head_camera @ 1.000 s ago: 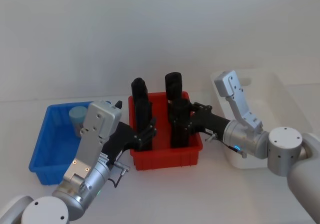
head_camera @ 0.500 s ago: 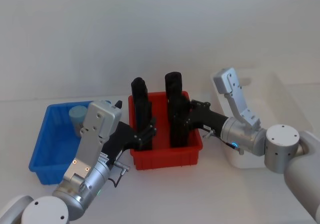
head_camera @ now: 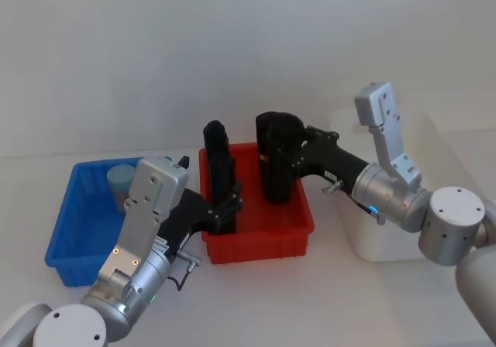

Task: Pick the cotton swabs from the blue box and place them into the white box.

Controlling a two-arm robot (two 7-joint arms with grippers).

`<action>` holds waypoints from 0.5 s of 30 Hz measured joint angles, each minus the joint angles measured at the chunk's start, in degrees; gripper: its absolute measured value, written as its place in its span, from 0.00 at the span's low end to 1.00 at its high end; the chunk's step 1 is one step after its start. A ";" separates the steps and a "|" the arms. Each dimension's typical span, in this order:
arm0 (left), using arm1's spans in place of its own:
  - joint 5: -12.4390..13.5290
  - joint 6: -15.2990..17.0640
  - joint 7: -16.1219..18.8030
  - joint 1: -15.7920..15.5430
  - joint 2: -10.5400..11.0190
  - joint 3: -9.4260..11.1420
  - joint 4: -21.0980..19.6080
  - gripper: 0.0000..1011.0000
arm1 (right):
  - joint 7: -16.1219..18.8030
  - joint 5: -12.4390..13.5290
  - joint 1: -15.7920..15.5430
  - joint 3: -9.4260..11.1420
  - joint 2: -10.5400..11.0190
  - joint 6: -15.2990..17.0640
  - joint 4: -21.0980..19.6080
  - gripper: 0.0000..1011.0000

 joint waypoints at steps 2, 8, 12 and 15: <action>0.00 0.00 0.00 0.00 0.00 0.00 0.00 0.99 | -0.69 0.49 -1.11 0.17 0.45 0.47 -2.61 0.38; 0.00 0.00 0.00 0.00 0.00 0.00 0.00 0.99 | -3.95 2.06 -5.38 0.91 2.20 2.50 -12.46 0.36; 0.00 0.00 0.00 0.00 0.00 0.00 0.00 0.99 | -5.79 2.64 -7.19 1.28 2.99 3.52 -16.59 0.36; 0.00 0.00 0.00 0.00 0.00 0.00 0.00 0.99 | -7.81 3.06 -8.78 1.67 3.74 4.63 -20.15 0.36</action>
